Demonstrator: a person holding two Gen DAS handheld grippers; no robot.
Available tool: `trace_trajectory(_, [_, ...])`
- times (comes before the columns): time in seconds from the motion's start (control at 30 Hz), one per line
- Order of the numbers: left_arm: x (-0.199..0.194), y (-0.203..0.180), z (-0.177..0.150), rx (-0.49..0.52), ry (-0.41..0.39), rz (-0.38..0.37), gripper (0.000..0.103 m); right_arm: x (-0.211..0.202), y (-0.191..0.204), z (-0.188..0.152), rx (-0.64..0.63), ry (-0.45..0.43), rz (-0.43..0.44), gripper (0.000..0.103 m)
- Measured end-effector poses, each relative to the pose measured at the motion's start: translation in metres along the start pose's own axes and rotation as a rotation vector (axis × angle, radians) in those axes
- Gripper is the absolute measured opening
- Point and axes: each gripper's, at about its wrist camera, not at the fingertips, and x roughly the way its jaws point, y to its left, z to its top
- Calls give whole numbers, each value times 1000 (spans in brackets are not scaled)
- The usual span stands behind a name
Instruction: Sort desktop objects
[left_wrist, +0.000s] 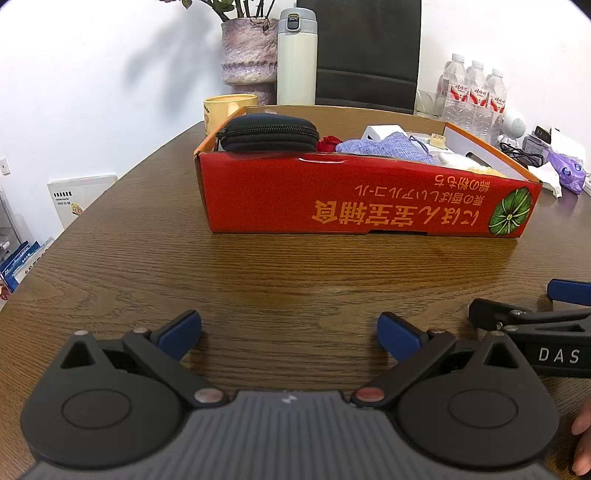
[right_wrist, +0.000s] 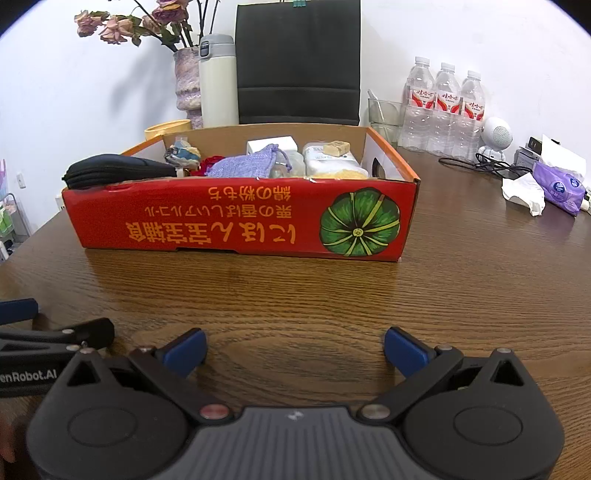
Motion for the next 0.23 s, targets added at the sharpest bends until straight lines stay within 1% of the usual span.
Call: trace_trajectory(0.23, [0,-1,-1,2,0,0,103,0,0,0,0,0,0,103])
